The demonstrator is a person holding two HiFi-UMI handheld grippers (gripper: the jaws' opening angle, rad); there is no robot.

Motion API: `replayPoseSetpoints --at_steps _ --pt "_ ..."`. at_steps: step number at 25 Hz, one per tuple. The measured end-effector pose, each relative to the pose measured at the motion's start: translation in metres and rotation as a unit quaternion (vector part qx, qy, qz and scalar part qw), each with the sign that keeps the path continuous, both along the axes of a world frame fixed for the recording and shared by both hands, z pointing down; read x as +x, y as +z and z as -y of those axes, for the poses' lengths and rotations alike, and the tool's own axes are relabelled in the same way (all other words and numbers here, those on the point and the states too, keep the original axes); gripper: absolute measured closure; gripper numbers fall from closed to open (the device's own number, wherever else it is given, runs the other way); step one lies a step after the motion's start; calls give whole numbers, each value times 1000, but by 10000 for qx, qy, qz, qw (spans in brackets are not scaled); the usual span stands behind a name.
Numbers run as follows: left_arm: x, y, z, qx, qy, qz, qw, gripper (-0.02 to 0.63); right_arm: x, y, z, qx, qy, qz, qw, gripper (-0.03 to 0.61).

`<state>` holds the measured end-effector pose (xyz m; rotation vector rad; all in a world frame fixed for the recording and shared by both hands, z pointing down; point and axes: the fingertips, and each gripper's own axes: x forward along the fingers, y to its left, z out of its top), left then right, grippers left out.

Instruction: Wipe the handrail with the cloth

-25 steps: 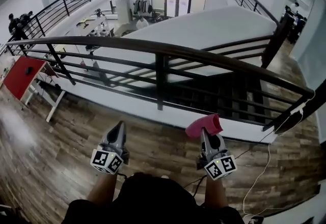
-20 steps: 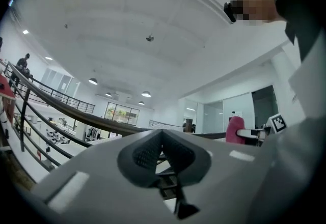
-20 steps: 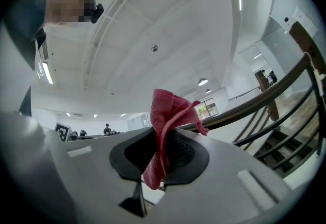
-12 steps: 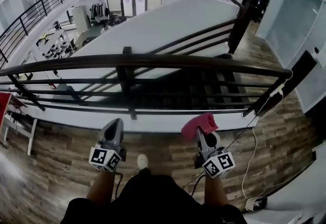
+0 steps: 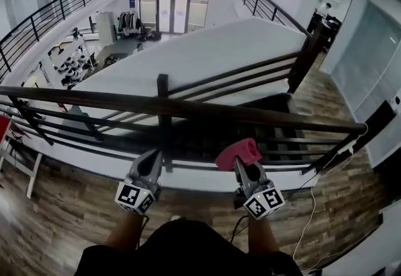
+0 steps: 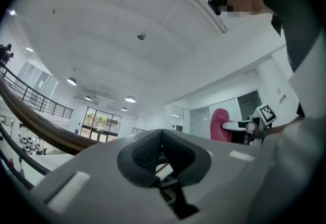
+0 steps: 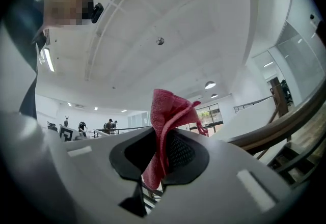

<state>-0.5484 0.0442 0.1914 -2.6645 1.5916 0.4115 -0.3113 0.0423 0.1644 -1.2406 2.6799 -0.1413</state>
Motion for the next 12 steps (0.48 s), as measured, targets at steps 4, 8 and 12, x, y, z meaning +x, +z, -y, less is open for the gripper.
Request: replayPoseSetpoints --at_steps 4,8,12 --pt "-24 13 16 -121 -174 -73 9997 614 -37 0 23 -24 -358 -85 9993 535" --pt "-41 18 25 -188 -371 -161 9990 614 -67 2 43 -85 -703 -276 9971 534" --pt "-57 25 32 -279 -692 -218 9970 614 -97 9 63 -309 -1051 -263 9936 534"
